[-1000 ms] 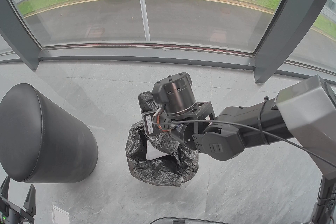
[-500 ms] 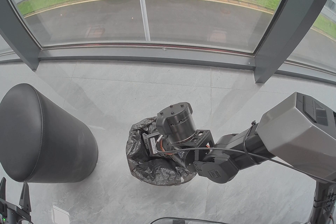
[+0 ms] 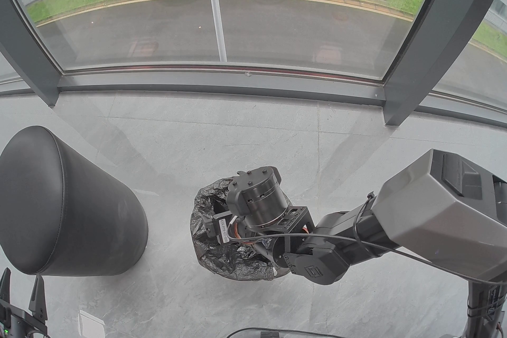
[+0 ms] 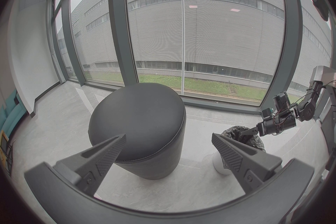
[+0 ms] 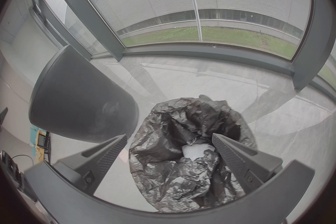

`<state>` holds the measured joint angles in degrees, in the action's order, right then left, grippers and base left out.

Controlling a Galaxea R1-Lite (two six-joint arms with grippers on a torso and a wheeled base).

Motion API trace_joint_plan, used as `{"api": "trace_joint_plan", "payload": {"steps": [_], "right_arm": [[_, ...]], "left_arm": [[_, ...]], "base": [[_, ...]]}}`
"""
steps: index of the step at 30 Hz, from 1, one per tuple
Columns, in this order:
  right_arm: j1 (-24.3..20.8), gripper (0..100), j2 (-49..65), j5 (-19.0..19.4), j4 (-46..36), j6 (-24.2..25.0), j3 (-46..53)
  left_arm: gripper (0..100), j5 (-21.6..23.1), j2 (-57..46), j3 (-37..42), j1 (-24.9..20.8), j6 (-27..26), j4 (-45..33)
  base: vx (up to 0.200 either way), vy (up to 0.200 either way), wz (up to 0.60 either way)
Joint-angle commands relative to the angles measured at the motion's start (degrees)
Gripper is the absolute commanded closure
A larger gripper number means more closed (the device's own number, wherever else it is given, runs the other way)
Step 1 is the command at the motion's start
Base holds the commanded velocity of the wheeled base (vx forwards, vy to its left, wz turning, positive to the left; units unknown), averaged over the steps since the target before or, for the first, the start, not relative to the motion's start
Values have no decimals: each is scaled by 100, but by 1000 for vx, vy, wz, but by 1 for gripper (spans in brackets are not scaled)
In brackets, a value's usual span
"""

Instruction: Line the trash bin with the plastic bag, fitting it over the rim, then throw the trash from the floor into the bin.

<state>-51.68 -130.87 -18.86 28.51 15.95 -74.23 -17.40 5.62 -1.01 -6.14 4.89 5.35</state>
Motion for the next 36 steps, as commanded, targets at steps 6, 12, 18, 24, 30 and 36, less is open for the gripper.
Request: {"api": "trace_joint_plan", "payload": {"steps": [6, 12, 18, 24, 30, 36], "right_arm": [[35, 0, -809, 242, -4, 75, -215], [167, 0, -1046, 357, -30, 137, -162], [281, 0, -1336, 647, -83, 172, -268], [483, 0, -1591, 647, -215, 137, -637], [659, 0, -1828, 611, -522, 75, -1243], [694, 0, -1213, 497, -575, 31, -1164]], "left_arm": [[0, -9, 27, 101, -1, 21, 1], [0, -1, 36, 101, -1, 74, 1], [0, -1, 27, 101, -1, 74, 1], [0, 8, 27, 101, -1, 74, -8], [0, 8, 36, 101, -1, 82, -8], [0, 131, 36, 101, -1, 144, -8]], "base": [[0, 0, 0], [0, 0, 0], [0, 0, 0], [0, 0, 0], [0, 0, 0], [0, 0, 0]]}}
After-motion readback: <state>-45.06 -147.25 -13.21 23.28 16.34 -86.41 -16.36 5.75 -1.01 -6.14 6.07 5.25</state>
